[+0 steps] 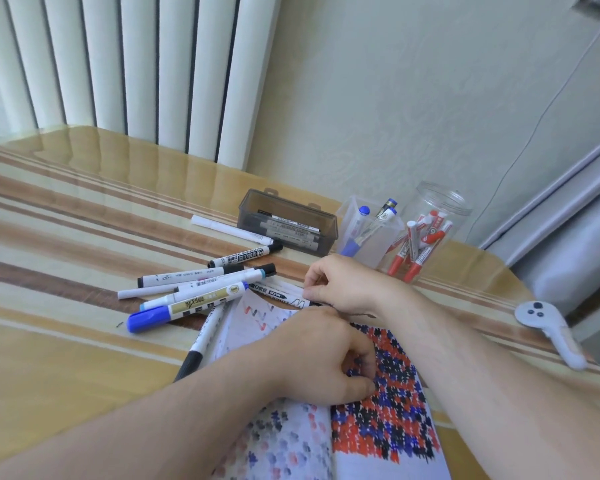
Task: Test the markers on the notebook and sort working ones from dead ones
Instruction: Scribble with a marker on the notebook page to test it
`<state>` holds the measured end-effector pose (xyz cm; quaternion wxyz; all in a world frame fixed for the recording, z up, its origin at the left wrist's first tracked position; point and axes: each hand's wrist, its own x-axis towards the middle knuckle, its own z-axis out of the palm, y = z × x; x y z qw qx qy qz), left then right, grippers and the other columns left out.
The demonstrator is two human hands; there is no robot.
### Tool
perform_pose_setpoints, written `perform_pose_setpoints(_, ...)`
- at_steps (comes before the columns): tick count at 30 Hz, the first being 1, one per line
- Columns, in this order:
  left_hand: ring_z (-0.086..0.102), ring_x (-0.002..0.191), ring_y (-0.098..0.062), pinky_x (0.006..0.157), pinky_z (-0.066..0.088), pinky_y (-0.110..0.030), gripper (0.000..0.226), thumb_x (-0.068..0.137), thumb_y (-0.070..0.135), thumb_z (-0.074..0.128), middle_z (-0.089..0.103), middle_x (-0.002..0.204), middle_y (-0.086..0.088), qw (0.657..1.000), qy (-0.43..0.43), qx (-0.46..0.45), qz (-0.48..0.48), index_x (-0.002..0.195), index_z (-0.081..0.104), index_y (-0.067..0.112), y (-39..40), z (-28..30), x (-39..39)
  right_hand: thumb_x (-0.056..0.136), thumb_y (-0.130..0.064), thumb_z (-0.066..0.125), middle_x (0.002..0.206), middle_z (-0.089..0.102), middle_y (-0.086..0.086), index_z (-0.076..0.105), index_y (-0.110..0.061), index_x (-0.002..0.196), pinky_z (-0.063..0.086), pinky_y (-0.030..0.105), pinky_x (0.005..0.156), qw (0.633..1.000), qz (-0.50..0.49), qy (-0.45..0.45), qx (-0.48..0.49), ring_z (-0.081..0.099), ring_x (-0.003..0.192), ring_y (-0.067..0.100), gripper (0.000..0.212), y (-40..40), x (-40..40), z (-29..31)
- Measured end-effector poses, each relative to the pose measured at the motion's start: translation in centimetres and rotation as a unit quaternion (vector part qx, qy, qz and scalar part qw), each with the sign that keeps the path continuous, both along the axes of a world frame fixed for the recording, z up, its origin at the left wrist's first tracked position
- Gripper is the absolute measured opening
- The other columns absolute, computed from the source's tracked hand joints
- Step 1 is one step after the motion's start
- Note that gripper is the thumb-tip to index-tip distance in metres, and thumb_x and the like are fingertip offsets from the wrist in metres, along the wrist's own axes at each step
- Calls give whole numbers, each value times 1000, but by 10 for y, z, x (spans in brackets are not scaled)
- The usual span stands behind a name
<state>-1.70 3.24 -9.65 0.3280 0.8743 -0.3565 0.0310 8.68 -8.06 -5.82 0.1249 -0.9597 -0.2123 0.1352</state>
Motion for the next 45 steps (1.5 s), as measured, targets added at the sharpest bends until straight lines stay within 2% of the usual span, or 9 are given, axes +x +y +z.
perform_pose_setpoints(8, 57, 78, -6, 81, 51, -30, 17, 86, 48, 71, 58, 63, 14, 1000, 16, 6, 8, 95, 74, 35, 0, 1, 0, 100, -26, 64, 115, 64, -6, 64, -32, 125, 53, 40, 94, 997, -16, -20, -78, 62, 104, 18, 26, -35, 0, 8)
perform_pose_setpoints(11, 61, 76, -6, 75, 53, -30, 16, 89, 48, 69, 64, 69, 13, 1000, 29, -3, 7, 95, 73, 34, 1, 1, 2, 105, -15, 55, 94, 65, -1, 67, -30, 118, 53, 38, 74, 992, -94, 25, 78, 60, 80, 15, 23, -82, -8, 18)
perform_pose_setpoints(13, 62, 76, -6, 73, 53, -31, 20, 93, 50, 66, 68, 77, 11, 999, 43, -26, 20, 101, 72, 34, 1, 0, 4, 106, -5, 48, 82, 55, 5, 68, -18, 120, 44, 27, 57, 915, -147, 168, 336, 47, 66, 13, 28, -108, -26, 21)
perform_pose_setpoints(15, 61, 81, -3, 75, 52, -29, 29, 97, 58, 57, 68, 86, 12, 996, 56, -62, 42, 112, 69, 35, 1, 0, 5, 102, -3, 47, 80, 53, 7, 66, -7, 123, 37, 19, 48, 769, -171, 302, 537, 41, 63, 12, 28, -115, -48, 11)
perform_pose_setpoints(18, 62, 86, -2, 75, 50, -23, 36, 98, 63, 51, 69, 94, 13, 989, 86, -106, 54, 115, 65, 34, 1, -1, 4, 98, -10, 53, 82, 54, 10, 63, -10, 107, 40, 19, 47, 638, -168, 347, 667, 46, 62, 13, 14, -99, -76, -18)
perform_pose_setpoints(23, 58, 80, -7, 68, 45, -21, 15, 104, 39, 54, 64, 83, 10, 992, 50, -75, 87, 101, 64, 28, 1, -2, 9, 90, -21, 66, 64, 51, 6, 52, -16, 88, 39, 25, 49, 739, -119, 151, 646, 45, 56, 19, 16, -83, -93, -34)
perform_pose_setpoints(28, 50, 76, -7, 67, 37, -23, 15, 109, 29, 45, 58, 87, 10, 997, -51, -17, 47, 104, 52, 17, -5, -5, 1, 88, -26, 80, 56, 41, 2, 54, -20, 80, 30, 22, 44, 773, -65, 128, 618, 33, 47, 14, 28, -83, -98, -33)
perform_pose_setpoints(41, 48, 60, -17, 57, 40, -28, 43, 94, 57, 62, 54, 68, -9, 998, 47, -49, 21, 115, 40, 26, -2, 8, -5, 79, -7, 77, 60, 48, 6, 56, -20, 92, 28, 21, 41, 736, -55, 179, 650, 42, 49, 15, 29, -101, -100, -14)
perform_pose_setpoints(45, 50, 71, -10, 69, 43, -35, 47, 84, 47, 72, 54, 77, 4, 997, 35, 64, 9, 120, 44, 36, 1, 5, -8, 67, -11, 66, 64, 49, 9, 56, -16, 84, 25, 26, 46, 749, -64, 173, 637, 43, 54, 19, 20, -123, -108, 13)
